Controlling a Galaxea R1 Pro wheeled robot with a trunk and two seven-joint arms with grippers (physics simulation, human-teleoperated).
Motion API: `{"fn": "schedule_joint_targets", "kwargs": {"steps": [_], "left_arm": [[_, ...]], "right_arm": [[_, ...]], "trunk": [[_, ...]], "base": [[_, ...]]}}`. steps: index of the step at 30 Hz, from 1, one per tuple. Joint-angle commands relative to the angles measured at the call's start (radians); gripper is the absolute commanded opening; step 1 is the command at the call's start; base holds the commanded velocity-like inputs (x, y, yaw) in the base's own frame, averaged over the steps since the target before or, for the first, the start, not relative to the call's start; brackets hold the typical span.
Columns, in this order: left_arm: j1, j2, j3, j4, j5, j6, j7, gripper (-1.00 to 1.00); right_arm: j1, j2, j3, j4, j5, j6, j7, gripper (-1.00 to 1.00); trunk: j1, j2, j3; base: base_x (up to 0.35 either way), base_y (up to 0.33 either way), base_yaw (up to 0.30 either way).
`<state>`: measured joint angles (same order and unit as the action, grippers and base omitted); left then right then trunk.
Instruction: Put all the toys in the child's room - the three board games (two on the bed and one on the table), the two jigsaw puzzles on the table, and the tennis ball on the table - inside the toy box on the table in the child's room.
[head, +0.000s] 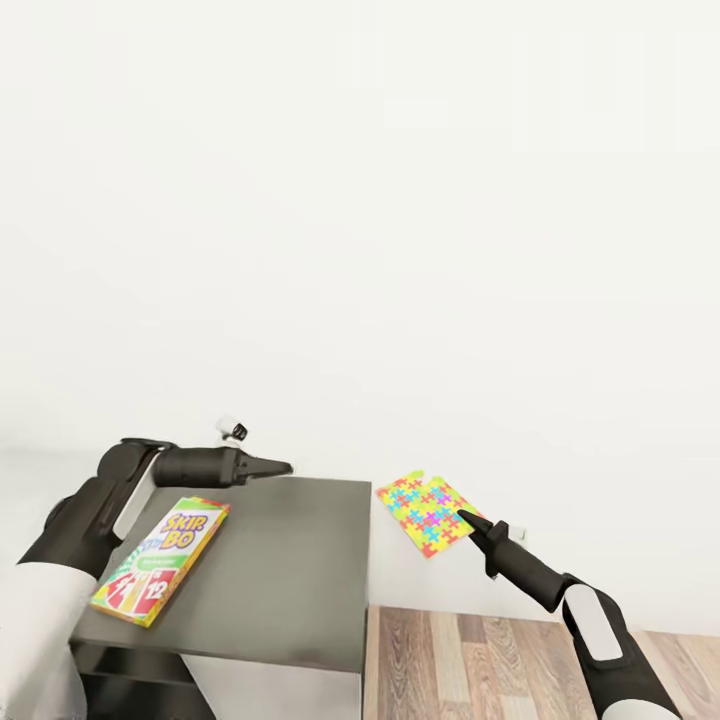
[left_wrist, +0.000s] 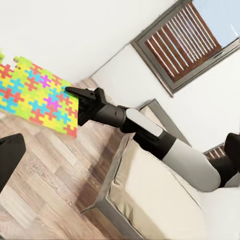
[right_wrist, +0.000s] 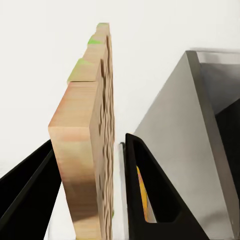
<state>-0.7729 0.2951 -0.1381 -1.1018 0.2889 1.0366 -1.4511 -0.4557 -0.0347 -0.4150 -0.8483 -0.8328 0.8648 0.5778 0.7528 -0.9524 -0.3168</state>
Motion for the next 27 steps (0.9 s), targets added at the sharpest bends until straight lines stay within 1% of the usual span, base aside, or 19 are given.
{"fn": "schedule_joint_targets", "kwargs": {"steps": [1,6,12,20,27], "left_arm": [[-0.001,0.001,-0.001,0.014,0.003,0.011,0.0,1.0],[-0.004,0.001,0.0,0.073,0.003,0.011,0.009,1.0],[-0.005,0.001,0.0,0.093,0.003,0.011,0.042,1.0],[-0.011,-0.002,0.001,0.117,0.003,0.011,0.055,1.0],[-0.014,-0.002,0.001,0.117,0.004,0.011,0.057,1.0]], "right_arm": [[-0.001,0.001,-0.003,0.0,0.003,0.004,0.004,-1.0],[-0.001,0.006,-0.002,0.0,0.005,0.002,0.004,-1.0],[-0.001,0.007,-0.002,0.0,0.005,0.002,0.004,-1.0],[-0.001,0.0,-0.002,0.0,0.005,0.002,0.004,-1.0],[-0.001,0.002,-0.002,0.0,0.004,0.002,0.004,-1.0]], "trunk": [[-0.004,0.006,0.003],[-0.023,0.041,0.024],[-0.046,0.083,0.049],[-0.077,0.139,0.075],[-0.103,0.188,0.097]], "base": [[0.0,0.0,0.201],[0.0,0.0,0.206],[0.0,0.0,0.194],[0.0,0.0,0.026],[0.0,0.0,0.0]]}}
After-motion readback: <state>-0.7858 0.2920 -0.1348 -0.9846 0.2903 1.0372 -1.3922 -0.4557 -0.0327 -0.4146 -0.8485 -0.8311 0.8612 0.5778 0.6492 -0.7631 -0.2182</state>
